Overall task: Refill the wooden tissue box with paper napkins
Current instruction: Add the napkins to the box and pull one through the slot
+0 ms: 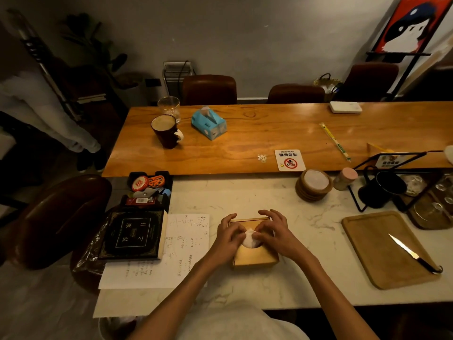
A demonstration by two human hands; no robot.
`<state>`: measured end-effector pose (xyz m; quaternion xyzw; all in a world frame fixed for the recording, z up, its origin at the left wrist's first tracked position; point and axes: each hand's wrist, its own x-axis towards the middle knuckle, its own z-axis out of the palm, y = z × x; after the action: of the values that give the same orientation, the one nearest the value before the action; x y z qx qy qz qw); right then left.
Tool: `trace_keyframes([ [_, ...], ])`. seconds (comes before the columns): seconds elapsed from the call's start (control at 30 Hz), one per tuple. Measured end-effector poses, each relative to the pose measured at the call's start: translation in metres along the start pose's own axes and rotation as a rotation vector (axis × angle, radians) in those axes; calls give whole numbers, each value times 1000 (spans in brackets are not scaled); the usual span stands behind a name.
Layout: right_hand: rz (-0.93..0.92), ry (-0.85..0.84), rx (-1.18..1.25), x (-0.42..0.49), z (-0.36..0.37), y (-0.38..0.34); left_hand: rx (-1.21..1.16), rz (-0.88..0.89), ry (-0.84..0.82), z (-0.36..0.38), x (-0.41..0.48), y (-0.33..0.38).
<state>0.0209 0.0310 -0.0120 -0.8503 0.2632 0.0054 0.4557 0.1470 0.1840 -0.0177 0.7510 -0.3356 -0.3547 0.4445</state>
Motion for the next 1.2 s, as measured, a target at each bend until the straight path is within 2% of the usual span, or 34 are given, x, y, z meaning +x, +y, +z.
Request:
trace_keyframes([
  [0.13, -16, -21, 13, 5, -7, -3, 37, 5, -90, -4, 0, -3],
  [0.3, -2, -109, -30, 3, -6, -3, 12, -15, -63, -8, 4, -8],
  [0.53, -53, -88, -32, 7, -10, -8, -17, -21, -39, -7, 8, -8],
  [0.67, -30, -75, 27, 3, -6, -1, -13, -4, -92, -9, 6, -10],
  [0.77, -55, -105, -67, 3, -5, 1, -6, 2, -121, -11, 7, -12],
  [0.83, -63, -84, -69, 3, -6, 2, -14, -13, -115, -10, 9, -11],
  [1.07, 9, 59, 147, -5, 9, 8, -21, -9, -148, -9, 13, -8],
  [1.2, -41, 81, 105, -7, 13, 8, -15, -8, -96, -5, 14, -11],
])
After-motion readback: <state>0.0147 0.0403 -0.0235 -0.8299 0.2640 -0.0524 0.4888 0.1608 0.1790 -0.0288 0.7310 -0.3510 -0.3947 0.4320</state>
